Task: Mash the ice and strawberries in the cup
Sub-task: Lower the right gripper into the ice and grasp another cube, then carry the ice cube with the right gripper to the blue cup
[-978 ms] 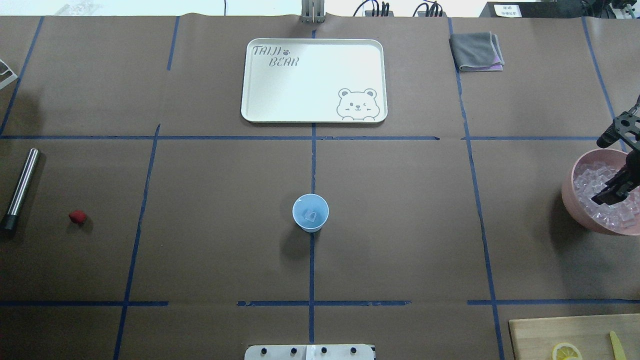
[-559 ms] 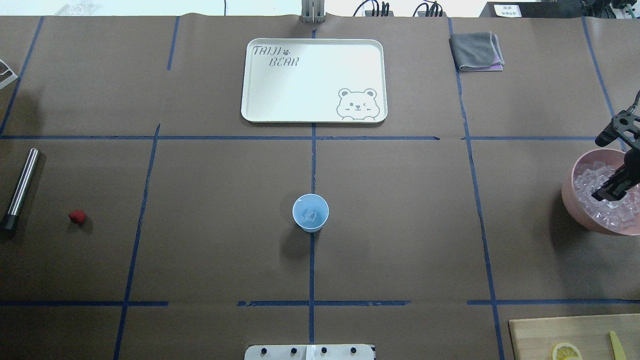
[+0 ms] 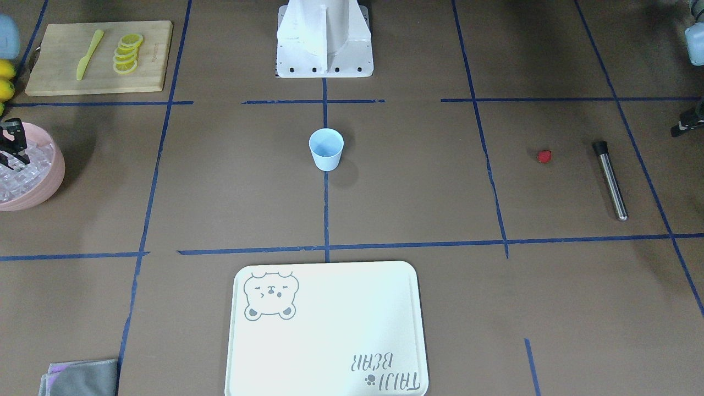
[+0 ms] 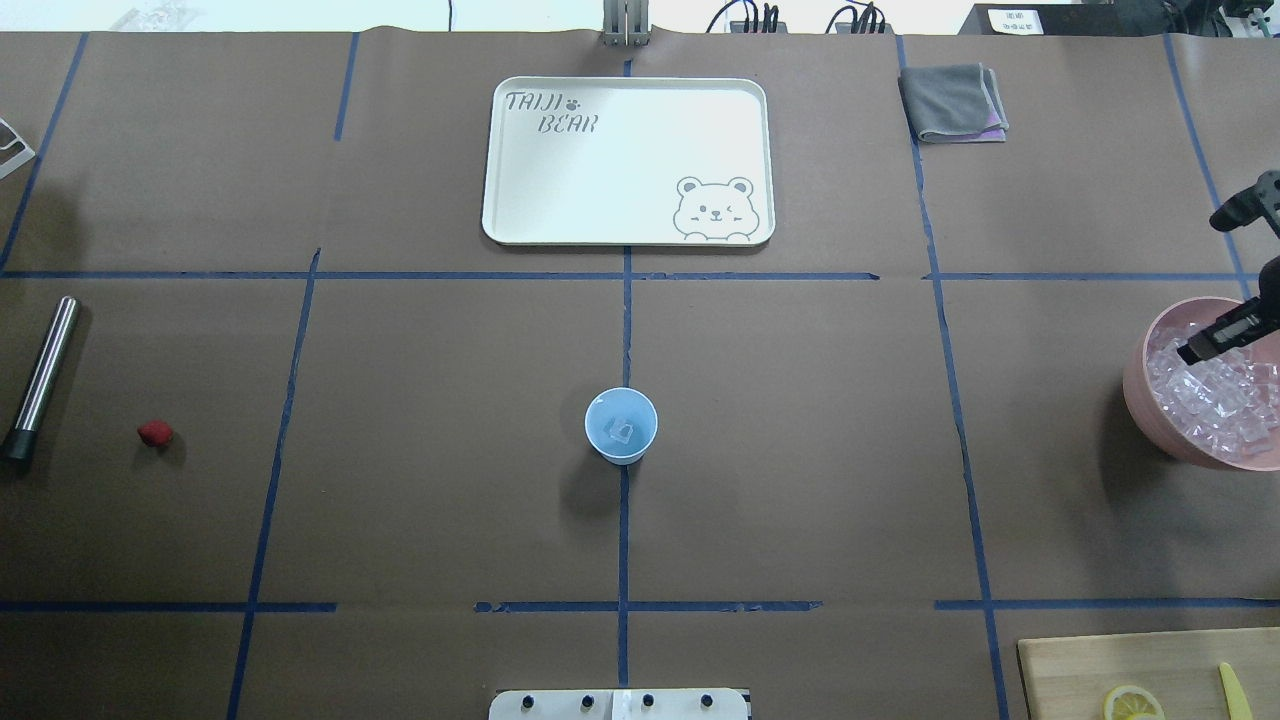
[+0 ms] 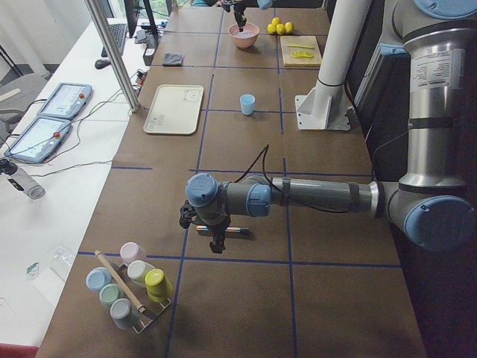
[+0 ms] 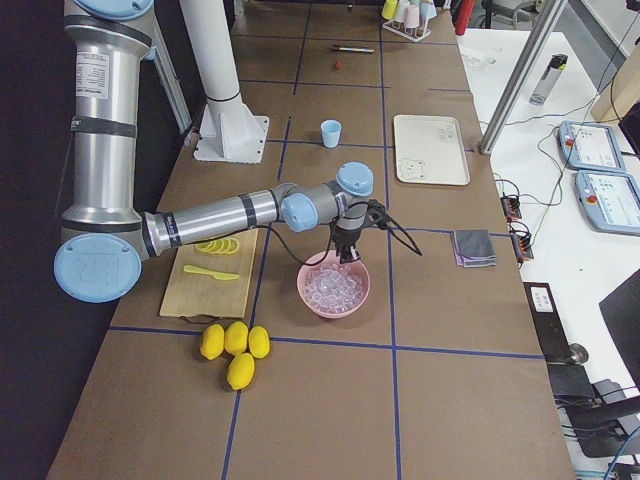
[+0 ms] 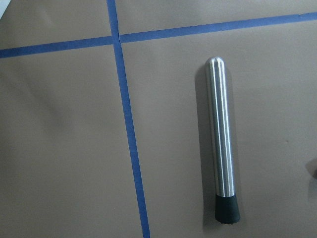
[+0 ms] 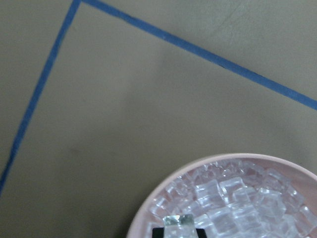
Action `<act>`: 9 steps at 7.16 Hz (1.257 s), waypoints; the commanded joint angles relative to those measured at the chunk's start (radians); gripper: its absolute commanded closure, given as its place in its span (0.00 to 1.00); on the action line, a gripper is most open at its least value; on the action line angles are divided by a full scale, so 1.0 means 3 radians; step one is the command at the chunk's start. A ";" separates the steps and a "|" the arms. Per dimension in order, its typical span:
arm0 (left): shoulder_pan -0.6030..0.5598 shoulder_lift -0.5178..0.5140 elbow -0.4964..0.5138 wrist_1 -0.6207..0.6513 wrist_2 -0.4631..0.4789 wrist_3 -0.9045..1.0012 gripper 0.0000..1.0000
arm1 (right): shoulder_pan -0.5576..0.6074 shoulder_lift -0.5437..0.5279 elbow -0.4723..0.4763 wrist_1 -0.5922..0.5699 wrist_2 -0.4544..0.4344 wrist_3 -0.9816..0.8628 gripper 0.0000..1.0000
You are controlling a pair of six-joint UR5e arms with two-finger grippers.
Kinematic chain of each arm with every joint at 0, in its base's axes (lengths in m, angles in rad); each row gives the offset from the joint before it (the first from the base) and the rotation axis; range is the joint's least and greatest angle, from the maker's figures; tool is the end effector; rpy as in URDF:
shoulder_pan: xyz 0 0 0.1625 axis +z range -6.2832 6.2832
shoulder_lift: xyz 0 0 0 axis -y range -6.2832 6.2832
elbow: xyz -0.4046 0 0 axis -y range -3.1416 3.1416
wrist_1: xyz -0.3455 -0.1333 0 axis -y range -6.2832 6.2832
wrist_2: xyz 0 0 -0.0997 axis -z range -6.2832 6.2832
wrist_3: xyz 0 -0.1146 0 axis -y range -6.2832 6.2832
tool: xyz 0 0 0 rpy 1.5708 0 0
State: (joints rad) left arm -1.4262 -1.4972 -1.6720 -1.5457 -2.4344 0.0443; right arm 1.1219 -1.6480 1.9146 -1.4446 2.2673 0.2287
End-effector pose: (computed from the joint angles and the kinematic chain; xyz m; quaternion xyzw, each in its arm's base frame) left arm 0.0142 -0.4178 0.6307 -0.0198 0.4180 0.0862 0.9041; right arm -0.1318 -0.4114 0.5179 0.0618 -0.3766 -0.1675 0.9090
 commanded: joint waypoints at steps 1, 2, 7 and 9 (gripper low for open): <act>0.0004 0.0000 0.0000 -0.0002 -0.0010 0.0001 0.00 | -0.0225 0.0235 0.0325 -0.0016 0.0010 0.1360 1.00; 0.0004 0.0000 0.0000 0.0003 -0.0015 0.0001 0.00 | -0.0490 0.0500 0.0327 -0.0042 -0.0041 0.1810 1.00; 0.0004 0.0005 0.0000 0.0008 -0.0026 0.0001 0.00 | -0.1723 0.2079 0.0179 -0.1151 -0.1010 0.3284 0.99; 0.0004 0.0010 0.0000 0.0008 -0.0026 0.0001 0.00 | -0.1964 0.2571 -0.0091 -0.1157 -0.1175 0.3807 0.98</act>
State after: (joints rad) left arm -1.4251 -1.4949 -1.6721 -1.5433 -2.4419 0.0445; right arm 0.5845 -0.9701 1.9359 -1.7803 1.9605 1.2856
